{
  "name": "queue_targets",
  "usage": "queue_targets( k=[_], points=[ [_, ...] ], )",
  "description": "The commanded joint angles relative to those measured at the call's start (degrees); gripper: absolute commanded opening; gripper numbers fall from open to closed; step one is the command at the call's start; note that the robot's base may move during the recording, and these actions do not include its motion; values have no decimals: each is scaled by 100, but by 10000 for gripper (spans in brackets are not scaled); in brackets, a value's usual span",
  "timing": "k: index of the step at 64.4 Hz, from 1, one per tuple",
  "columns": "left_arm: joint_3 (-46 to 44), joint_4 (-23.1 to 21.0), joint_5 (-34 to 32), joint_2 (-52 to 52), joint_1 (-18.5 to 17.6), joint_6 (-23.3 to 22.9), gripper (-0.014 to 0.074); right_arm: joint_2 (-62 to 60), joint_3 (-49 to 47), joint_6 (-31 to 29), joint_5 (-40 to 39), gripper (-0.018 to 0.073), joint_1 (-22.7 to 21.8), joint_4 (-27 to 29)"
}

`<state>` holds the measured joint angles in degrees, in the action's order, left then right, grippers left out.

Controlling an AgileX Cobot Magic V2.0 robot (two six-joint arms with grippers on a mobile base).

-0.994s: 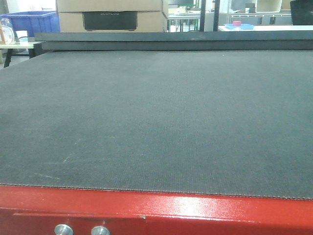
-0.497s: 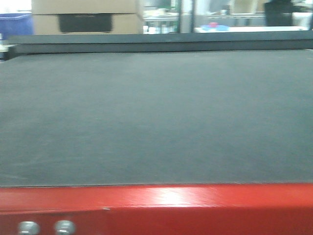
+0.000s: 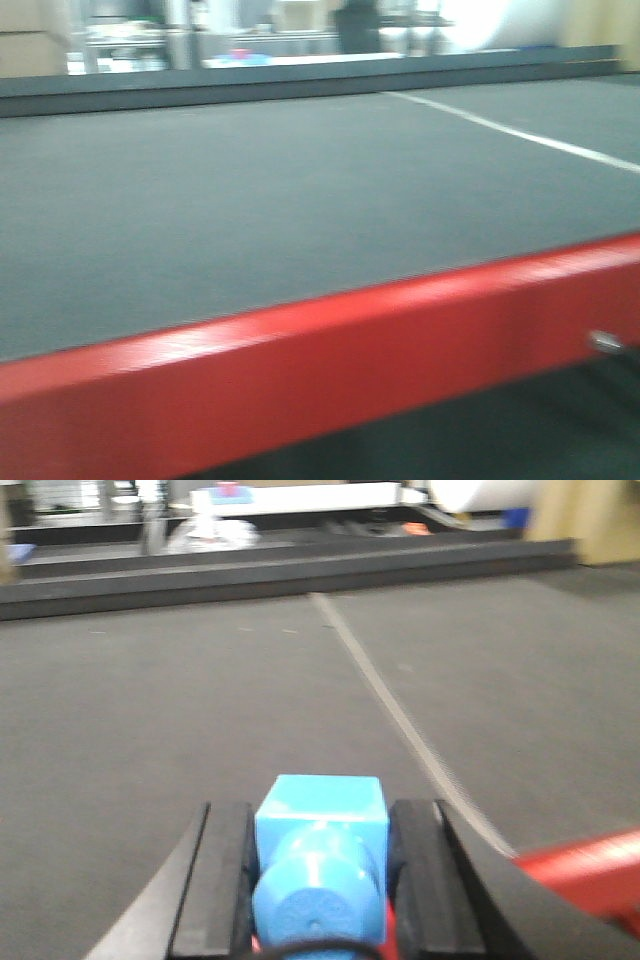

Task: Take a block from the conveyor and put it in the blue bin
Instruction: 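Drive the base away from the belt toward the blue bin shelf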

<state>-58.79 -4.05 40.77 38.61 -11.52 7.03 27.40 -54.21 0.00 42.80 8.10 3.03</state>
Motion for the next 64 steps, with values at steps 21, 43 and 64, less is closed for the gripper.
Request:
queue_targets(
  k=[21, 43, 64],
  points=[
    [-4, -44, -120, -27, -32, -25, -111, -11, -49, 0, -124, -151, 10, -51],
    [-4, -44, -120, -27, -32, -25, -111, -11, -49, 0, -124, -151, 10, -51],
    [-4, -44, -120, -27, -32, -25, -111, -11, -49, 0, -124, -151, 10, -51]
  ],
)
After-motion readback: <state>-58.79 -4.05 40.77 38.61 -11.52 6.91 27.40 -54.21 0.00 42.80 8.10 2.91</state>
